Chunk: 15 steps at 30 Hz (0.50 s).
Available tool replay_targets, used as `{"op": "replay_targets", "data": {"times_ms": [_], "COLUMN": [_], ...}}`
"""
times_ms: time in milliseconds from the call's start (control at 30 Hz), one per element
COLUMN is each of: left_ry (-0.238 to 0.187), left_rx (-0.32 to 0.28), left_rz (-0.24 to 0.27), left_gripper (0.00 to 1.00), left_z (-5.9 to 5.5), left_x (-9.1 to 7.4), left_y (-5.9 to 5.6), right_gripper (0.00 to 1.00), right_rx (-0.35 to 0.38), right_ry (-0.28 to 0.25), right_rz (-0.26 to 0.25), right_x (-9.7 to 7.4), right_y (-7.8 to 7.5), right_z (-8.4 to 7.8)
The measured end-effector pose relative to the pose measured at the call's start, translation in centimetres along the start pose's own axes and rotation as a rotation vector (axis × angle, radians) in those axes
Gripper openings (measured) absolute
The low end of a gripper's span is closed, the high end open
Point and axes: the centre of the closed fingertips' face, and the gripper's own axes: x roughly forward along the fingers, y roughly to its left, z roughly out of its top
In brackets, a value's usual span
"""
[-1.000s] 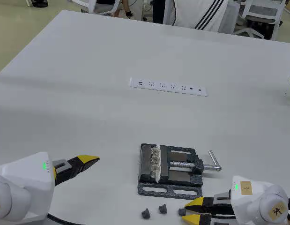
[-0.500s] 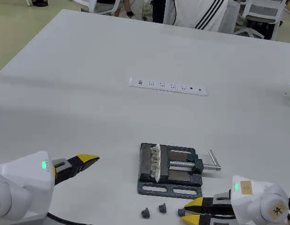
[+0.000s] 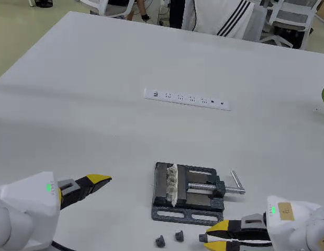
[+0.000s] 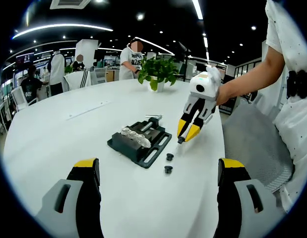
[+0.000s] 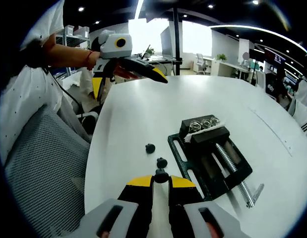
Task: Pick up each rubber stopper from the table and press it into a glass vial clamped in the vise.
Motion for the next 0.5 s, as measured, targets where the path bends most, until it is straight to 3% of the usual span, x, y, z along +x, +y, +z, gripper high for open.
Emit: {"op": "replay_targets", "data": {"times_ms": [233,433,500], "left_ry": [-0.016,-0.072,-0.094], "left_rx": [0.004,0.029,0.028], "left_rz": [-0.029,-0.081,-0.114], "left_gripper": [0.93,0.84,0.75], "left_z": [1.2,4.2,5.4], "left_x": [0.3,0.9,0.9], "left_y": [-1.0,-2.6,-3.3], "right_gripper": [0.06,0.06,0.06], "right_rx": [-0.034,-0.053,-0.059], "right_ry": [-0.042,-0.106,-0.125], "right_rz": [0.015,0.046,0.055], "right_x": [-1.6,-3.4,-4.0], "right_y": [0.8,2.0,2.4], "right_z": [2.5,5.7,6.8]}}
